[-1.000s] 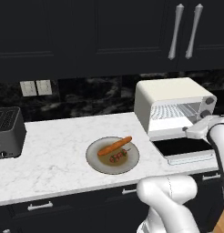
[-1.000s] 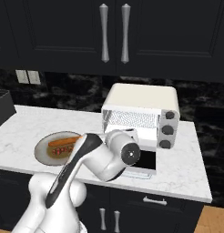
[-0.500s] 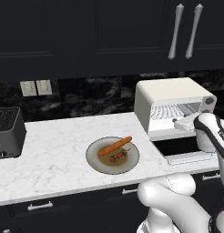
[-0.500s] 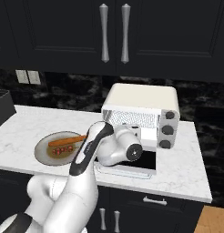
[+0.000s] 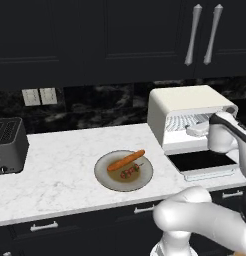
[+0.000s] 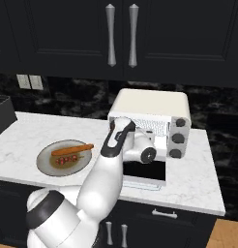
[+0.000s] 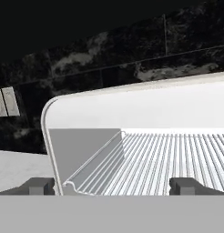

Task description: Pick up the kebab skewer and baguette bread, and place them inside the toaster oven. Close the toaster oven door and start by setting the timer.

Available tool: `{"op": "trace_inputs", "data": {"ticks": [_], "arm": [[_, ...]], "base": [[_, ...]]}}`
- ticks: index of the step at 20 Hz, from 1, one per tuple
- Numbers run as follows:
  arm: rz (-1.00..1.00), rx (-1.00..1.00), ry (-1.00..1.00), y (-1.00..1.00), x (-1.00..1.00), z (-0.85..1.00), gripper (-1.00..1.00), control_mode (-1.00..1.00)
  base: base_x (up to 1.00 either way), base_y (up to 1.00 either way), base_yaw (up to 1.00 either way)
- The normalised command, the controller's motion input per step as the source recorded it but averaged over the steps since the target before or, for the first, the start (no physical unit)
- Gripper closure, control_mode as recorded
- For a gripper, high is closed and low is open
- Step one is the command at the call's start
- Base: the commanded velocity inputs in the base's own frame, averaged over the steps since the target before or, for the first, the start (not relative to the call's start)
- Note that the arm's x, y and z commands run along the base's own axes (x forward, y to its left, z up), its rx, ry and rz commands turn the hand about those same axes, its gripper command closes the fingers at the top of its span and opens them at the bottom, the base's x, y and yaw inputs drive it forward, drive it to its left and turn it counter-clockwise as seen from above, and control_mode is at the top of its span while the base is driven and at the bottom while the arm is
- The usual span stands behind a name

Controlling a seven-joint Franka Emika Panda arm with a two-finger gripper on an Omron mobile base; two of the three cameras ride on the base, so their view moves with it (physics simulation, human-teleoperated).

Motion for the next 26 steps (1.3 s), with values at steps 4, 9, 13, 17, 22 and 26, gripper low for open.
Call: {"op": "trace_inputs", "data": {"ticks": [4, 9, 13, 17, 22, 26], "arm": [[0.0, 0.0, 0.0, -0.1, 0.53, -0.31, -1.0, -1.0], [0.0, 0.0, 0.0, -0.1, 0.41, -0.3, -1.0, -1.0], [0.0, 0.0, -0.04, -0.1, 0.3, -0.18, -1.0, -1.0], [0.0, 0.0, -0.05, -0.23, 0.11, -0.21, -1.0, -1.0], [0.0, 0.0, -0.01, -0.23, 0.11, -0.2, -1.0, -1.0], [0.0, -0.02, 0.0, -0.33, 0.0, -0.32, -1.0, -1.0]], "base": [[0.0, 0.0, 0.0], [0.0, 0.0, 0.0], [0.0, 0.0, 0.0], [0.0, 0.0, 0.0], [0.0, 0.0, 0.0], [0.0, 0.0, 0.0]]}}
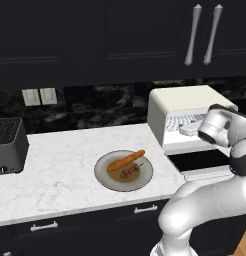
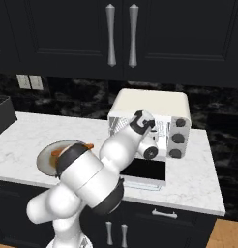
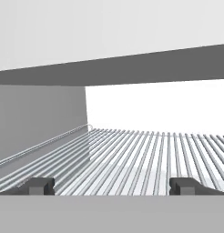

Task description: Pick up the kebab skewer and baguette bread, and place them inside the toaster oven. Close the toaster oven door and start by setting the timer.

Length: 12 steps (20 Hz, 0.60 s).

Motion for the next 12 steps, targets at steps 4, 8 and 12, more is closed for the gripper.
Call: {"op": "trace_inputs", "data": {"ticks": [4, 8, 12], "arm": [[0.0, -0.03, 0.06, -0.31, 0.0, -0.5, -1.0, -1.0], [0.0, 0.0, 0.06, -0.26, 0.0, -0.5, -1.0, -1.0], [0.0, -0.02, 0.04, -0.19, -0.36, -0.88, -1.0, -1.0]], "base": [[0.0, 0.0, 0.0], [0.0, 0.0, 0.0], [0.0, 0.0, 0.0]]}}
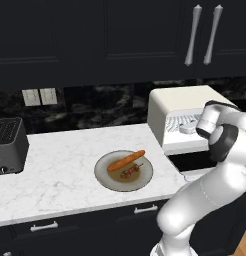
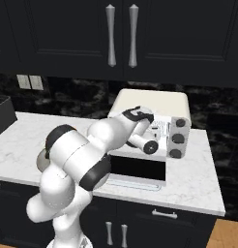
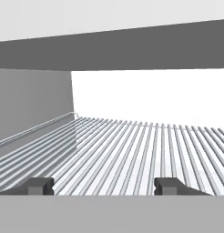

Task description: Pick up the kebab skewer and baguette bread, and place them inside the toaster oven. Close the toaster oven door and start by setting the timer.

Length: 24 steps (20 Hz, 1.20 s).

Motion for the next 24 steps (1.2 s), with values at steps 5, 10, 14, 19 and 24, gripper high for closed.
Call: {"op": "trace_inputs", "data": {"ticks": [5, 10, 14, 19, 24], "arm": [[0.0, -0.05, 0.02, -0.13, -0.85, -1.0, -1.0, -1.0], [0.0, -0.06, 0.07, 0.0, -0.96, -0.96, -1.0, -1.0], [0.0, -0.07, 0.31, 0.0, -0.86, -0.5, -1.0, -1.0], [0.0, -0.1, 0.29, 0.0, -0.96, -0.54, -1.0, -1.0], [0.0, -0.06, 0.28, 0.0, -1.0, -0.53, -1.0, -1.0]], "base": [[0.0, 0.0, 0.0], [0.0, 0.0, 0.0], [0.0, 0.0, 0.0], [0.0, 0.0, 0.0], [0.0, 0.0, 0.0]]}}
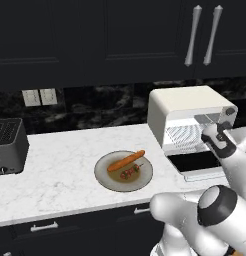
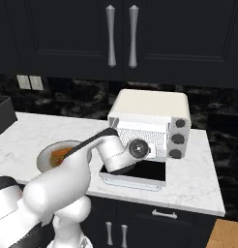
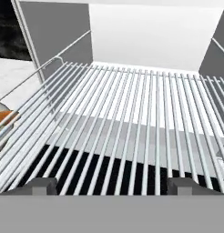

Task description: Pick up the kebab skewer and baguette bread, and place them inside the toaster oven. Close the toaster oven door and start by setting the timer.

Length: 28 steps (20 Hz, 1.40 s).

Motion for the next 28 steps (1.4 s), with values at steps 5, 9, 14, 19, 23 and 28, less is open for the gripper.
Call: {"op": "trace_inputs", "data": {"ticks": [5, 9, 14, 19, 23, 28], "arm": [[0.0, -0.01, 0.13, 0.01, -0.83, 0.37, -1.0, -1.0], [0.0, 0.0, 0.0, 0.42, -0.76, 1.0, -1.0, -1.0], [0.0, -0.02, 0.03, 0.93, -0.59, 0.46, -1.0, -1.0], [-0.04, -0.06, 0.16, 1.0, -0.04, 0.08, -1.0, -1.0], [-0.11, -0.01, 0.13, 0.94, 0.04, 0.32, -1.0, -1.0], [-0.09, 0.0, 0.07, 0.32, 0.0, 0.05, -1.0, -1.0]], "base": [[0.0, 0.0, 0.0], [0.0, 0.0, 0.0], [0.0, 0.0, 0.0], [0.0, 0.0, 0.0], [0.0, 0.0, 0.0], [0.0, 0.0, 0.0]]}}
